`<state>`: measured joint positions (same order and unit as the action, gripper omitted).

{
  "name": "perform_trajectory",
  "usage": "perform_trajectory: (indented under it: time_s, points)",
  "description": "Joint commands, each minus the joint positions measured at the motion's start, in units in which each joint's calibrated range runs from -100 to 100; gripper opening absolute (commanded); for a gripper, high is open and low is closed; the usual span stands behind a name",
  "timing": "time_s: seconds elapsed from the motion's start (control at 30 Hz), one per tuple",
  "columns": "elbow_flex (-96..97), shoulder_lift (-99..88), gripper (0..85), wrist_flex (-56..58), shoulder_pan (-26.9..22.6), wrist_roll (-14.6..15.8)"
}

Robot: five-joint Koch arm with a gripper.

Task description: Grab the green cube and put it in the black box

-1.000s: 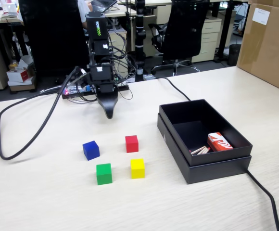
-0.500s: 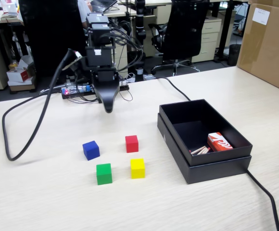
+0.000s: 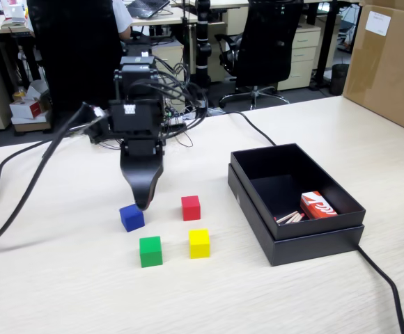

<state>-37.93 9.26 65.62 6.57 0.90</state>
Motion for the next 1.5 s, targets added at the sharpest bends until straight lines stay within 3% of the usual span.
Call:
perform_trajectory:
  time_s: [0.0,0.77,1.2,1.33,1.47]
  points:
    - [-5.6,3.1,47.2,-2.8,0.0,-0.2]
    - [-12.5,18.6,47.1,-8.0,0.3,-0.7]
    - [-13.4,22.5,42.0,-9.0,0.0,-1.3]
    - [-13.4,22.9,34.0,-9.0,0.0,-1.4]
    - [-13.2,23.4,32.8,-9.0,0.0,-1.6]
